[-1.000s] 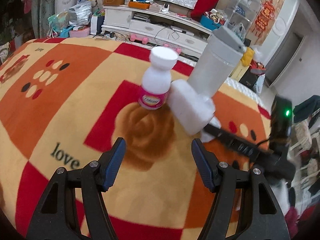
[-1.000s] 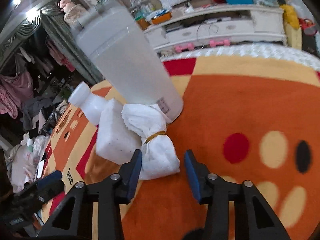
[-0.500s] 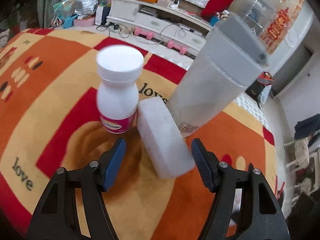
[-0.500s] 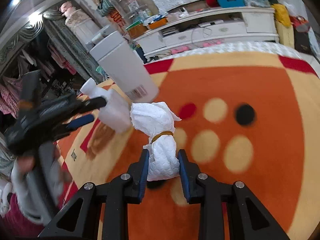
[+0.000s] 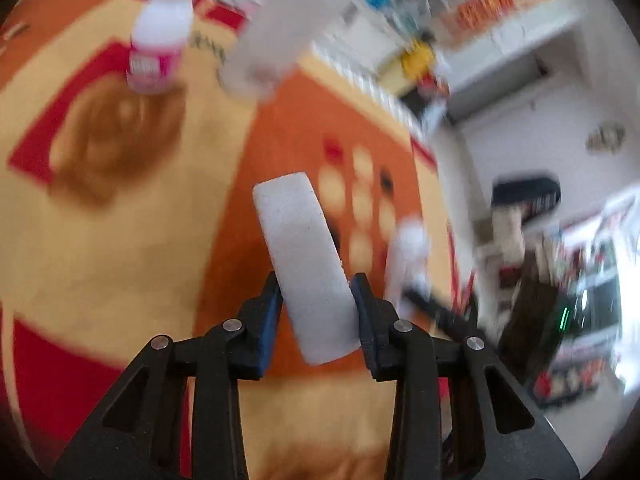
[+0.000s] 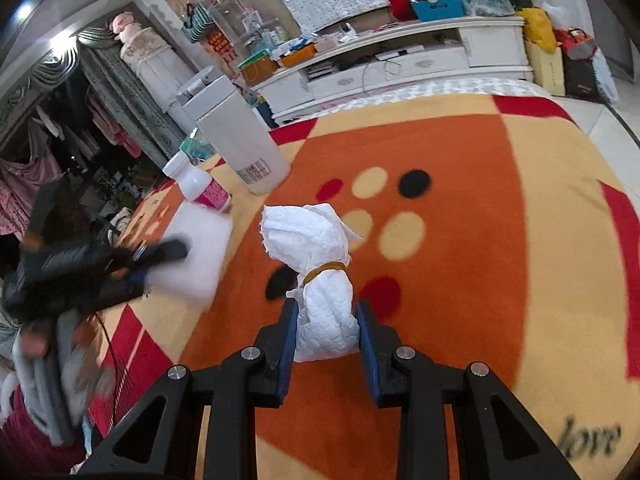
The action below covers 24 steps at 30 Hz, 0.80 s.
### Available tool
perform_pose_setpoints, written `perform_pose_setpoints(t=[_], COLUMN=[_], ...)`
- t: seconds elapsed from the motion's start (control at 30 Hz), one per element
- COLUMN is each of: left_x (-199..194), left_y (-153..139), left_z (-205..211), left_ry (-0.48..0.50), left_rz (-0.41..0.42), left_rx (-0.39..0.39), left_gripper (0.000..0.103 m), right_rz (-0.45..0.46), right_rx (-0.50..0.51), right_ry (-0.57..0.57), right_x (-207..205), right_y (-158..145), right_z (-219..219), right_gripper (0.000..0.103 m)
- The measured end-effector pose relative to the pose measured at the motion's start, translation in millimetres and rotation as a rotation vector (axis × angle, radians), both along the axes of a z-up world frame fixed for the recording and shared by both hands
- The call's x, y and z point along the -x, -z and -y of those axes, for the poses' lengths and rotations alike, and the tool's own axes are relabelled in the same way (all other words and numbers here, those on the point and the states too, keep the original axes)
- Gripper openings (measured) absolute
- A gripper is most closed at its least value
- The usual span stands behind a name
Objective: Collect trash
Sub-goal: 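Grasp the white sponge with the left tool while the right tool grasps the tissue bundle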
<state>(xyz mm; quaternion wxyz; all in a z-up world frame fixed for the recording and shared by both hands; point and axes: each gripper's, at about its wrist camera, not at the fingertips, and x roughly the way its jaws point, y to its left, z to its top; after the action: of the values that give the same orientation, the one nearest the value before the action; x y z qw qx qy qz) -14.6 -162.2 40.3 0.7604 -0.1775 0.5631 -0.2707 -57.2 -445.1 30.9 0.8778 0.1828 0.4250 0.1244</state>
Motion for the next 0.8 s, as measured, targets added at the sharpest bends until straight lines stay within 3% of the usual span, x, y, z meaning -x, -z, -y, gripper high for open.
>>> perform_pose_setpoints(t=[0.07, 0.13, 0.17, 0.27, 0.37, 0.6, 0.8], left_x=[18, 27, 31, 36, 39, 35, 22], left_y=[9, 13, 12, 2, -3, -3, 12], left_z=[-5, -14, -23, -43, -50, -14, 23], left_ry=[0.040, 0.034, 0.005, -0.078, -0.115, -0.249, -0.272], left_rz=[-0.006, 0.025, 0.051, 0.104, 0.109, 0.120, 0.159], left_rx=[-0.071, -0.159, -0.215, -0.296, -0.299, -0.314, -0.376], left_gripper=[0.036, 0.062, 0.064, 0.065, 0.065, 0.065, 0.066], right_rz=[-0.017, -0.027, -0.034, -0.036, -0.029, -0.010, -0.016], right_rx=[0.005, -0.001, -0.008, -0.022, -0.033, 0.002, 0.092], right_ry=[0.002, -0.004, -0.007, -0.016, -0.025, -0.018, 0.000], right_x=[12, 20, 24, 30, 35, 45, 55], right_y=[3, 8, 11, 16, 13, 8, 12], right_z=[1, -2, -5, -13, -18, -18, -16], right_gripper=[0.028, 0.028, 0.028, 0.028, 0.028, 0.028, 0.028])
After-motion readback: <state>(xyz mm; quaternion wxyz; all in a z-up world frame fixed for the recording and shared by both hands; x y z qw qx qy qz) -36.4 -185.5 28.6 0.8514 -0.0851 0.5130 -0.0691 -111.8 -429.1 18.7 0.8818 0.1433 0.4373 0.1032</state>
